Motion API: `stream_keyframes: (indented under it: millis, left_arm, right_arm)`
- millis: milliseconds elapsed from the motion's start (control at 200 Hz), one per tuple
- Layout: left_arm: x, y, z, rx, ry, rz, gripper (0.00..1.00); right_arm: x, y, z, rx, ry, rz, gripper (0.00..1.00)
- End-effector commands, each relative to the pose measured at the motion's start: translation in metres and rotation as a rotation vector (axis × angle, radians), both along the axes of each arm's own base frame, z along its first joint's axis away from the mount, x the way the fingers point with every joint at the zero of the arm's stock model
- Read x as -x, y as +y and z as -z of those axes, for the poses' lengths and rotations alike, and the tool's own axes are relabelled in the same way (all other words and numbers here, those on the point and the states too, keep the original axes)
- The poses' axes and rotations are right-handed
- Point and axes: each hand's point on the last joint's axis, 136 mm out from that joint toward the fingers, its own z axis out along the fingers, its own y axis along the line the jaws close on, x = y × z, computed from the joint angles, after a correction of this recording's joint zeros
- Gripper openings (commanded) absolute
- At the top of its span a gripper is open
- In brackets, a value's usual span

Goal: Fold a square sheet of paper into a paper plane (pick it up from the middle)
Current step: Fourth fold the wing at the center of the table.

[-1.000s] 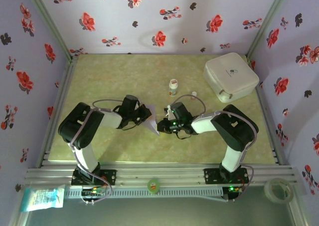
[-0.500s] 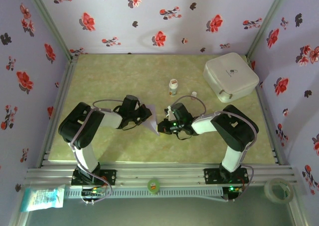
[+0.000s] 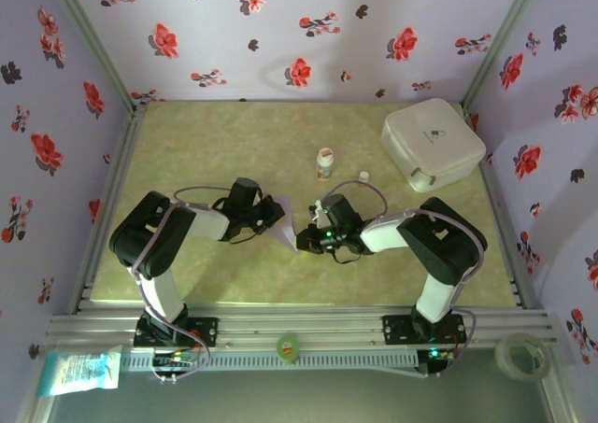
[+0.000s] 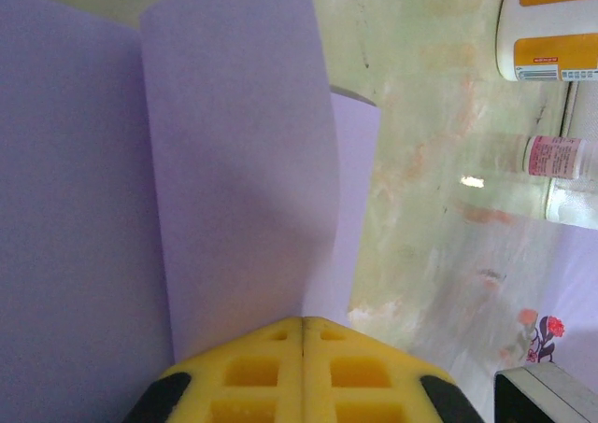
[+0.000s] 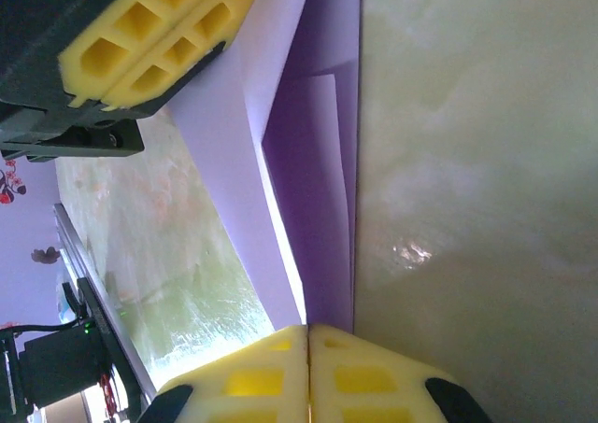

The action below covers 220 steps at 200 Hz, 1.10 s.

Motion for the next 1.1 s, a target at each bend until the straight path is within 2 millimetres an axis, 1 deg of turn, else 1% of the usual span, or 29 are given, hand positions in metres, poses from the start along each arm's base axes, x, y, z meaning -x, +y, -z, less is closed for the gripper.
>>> stream_keyframes:
  millis: [0,115,320,415,550,665,730,765,845,885,980,1045,1095]
  left_arm:
    - [0.008,0.015,0.026,-0.079,0.051,-0.039,0.03]
    - [0.008,0.015,0.026,-0.079,0.051,-0.040,0.03]
    - [0.008,0.015,0.026,-0.078,0.050,-0.043,0.03]
    - [0.008,0.015,0.026,-0.078,0.050,-0.042,0.03]
    - [0.007,0.015,0.026,-0.077,0.049,-0.042,0.03]
    - [0.007,0.014,0.026,-0.077,0.050,-0.042,0.03]
    - [0.008,0.015,0.026,-0.077,0.050,-0.043,0.03]
    - [0.008,0.014,0.026,-0.077,0.049,-0.042,0.03]
    - [0.008,0.015,0.027,-0.080,0.049,-0.039,0.03]
    - [0.008,0.015,0.026,-0.079,0.049,-0.040,0.03]
    - [0.009,0.016,0.028,-0.083,0.050,-0.040,0.03]
    - [0.009,0.016,0.028,-0.084,0.052,-0.039,0.03]
    - [0.009,0.016,0.028,-0.082,0.051,-0.038,0.03]
  right_arm:
    - [0.032,-0.015,0.020,0.074,0.112,-0.044,0.04]
    - [0.036,-0.017,0.023,0.080,0.124,-0.048,0.07]
    - [0.038,-0.021,0.019,0.093,0.115,-0.054,0.10]
    - [0.040,-0.024,0.023,0.109,0.116,-0.057,0.09]
    - [0.042,-0.026,0.025,0.119,0.119,-0.059,0.03]
    - [0.043,-0.027,0.027,0.134,0.119,-0.064,0.02]
    - [0.043,-0.028,0.026,0.138,0.119,-0.065,0.05]
    - [0.041,-0.026,0.021,0.129,0.108,-0.057,0.09]
    - [0.031,-0.021,0.005,0.098,0.066,-0.034,0.15]
    - [0.024,-0.020,-0.002,0.092,0.043,-0.017,0.20]
    - [0.012,-0.019,-0.017,0.083,-0.002,0.009,0.22]
    - [0.003,-0.019,-0.025,0.085,-0.033,0.042,0.28]
    - [0.000,-0.017,-0.029,0.078,-0.044,0.058,0.29]
